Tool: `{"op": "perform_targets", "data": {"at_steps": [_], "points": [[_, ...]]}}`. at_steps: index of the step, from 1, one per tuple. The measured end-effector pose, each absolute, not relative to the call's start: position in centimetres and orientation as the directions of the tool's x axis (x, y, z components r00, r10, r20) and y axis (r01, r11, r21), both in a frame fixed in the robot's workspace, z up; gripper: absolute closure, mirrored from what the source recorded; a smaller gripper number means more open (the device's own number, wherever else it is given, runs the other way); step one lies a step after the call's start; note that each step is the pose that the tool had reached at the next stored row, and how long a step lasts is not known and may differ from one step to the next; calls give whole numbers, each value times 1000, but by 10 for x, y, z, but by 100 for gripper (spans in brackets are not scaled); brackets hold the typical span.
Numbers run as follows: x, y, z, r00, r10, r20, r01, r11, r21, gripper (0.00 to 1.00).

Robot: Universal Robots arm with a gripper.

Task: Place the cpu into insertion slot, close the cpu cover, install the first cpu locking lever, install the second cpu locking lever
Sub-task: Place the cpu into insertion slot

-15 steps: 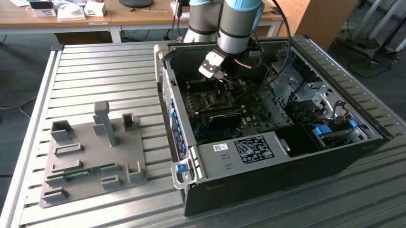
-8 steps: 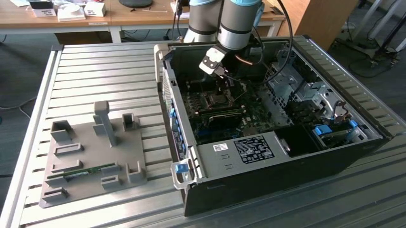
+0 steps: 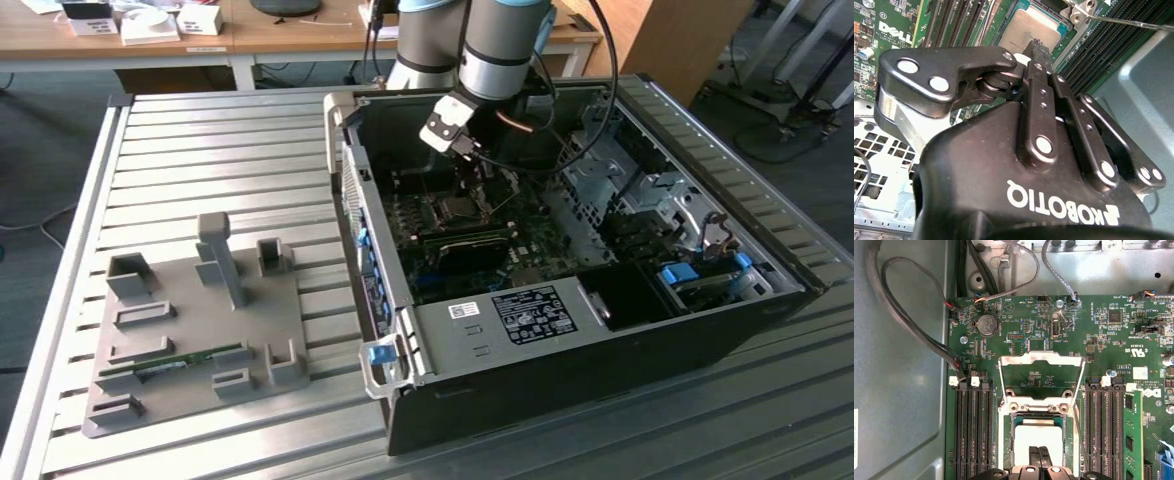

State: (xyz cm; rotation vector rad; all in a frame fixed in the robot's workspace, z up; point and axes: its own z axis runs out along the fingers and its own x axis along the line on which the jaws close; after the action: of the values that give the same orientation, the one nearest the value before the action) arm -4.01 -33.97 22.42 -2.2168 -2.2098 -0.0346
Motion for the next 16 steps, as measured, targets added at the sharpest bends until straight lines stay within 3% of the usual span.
{"op": "perform_targets", "data": {"at_steps": [16], "points": [[-39,-340,225,3,1000,24,1000,-3,8,89]]}}
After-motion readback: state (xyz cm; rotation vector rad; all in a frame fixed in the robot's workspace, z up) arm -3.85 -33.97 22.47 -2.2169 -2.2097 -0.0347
